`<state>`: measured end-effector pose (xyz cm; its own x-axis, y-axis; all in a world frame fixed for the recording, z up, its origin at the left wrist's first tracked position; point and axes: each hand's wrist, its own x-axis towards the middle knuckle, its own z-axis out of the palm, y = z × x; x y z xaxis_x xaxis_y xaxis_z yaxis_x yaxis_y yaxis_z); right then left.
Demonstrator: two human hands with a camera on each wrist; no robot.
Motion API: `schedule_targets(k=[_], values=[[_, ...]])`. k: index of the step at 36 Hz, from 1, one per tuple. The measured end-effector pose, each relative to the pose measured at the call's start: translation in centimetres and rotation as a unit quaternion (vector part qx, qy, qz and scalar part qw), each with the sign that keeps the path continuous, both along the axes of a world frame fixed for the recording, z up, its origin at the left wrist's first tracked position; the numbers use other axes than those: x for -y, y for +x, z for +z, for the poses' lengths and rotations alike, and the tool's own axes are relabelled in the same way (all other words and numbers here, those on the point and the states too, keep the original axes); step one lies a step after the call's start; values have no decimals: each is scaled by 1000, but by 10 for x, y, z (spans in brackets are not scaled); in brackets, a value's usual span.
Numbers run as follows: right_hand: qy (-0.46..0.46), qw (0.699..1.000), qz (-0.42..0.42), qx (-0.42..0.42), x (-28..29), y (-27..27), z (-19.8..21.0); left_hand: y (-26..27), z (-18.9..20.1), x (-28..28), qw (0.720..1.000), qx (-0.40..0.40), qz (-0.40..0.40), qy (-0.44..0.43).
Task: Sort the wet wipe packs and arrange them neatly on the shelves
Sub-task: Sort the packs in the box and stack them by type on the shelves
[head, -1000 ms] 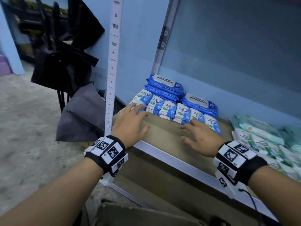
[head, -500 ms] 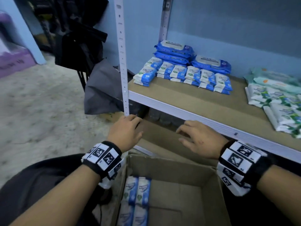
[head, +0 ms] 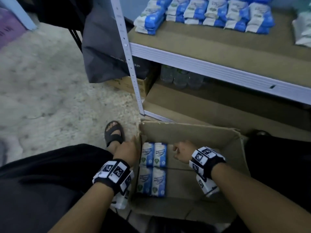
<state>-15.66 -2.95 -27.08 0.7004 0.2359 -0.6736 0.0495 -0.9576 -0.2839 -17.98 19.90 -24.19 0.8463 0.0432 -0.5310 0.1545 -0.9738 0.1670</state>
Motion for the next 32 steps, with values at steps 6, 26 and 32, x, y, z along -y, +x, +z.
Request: schedule_targets(k=[6, 26, 32], values=[[-2, 998, -41, -56, -5, 2, -53, 3, -16, -8, 998, -12, -11, -56], [126, 898, -399, -136, -59, 12, -175, 18, -50, -10, 986, -1, 23, -162], [162, 868, -440, -165, -57, 12, -181, 17, -57, -17, 983, 3, 27, -180]])
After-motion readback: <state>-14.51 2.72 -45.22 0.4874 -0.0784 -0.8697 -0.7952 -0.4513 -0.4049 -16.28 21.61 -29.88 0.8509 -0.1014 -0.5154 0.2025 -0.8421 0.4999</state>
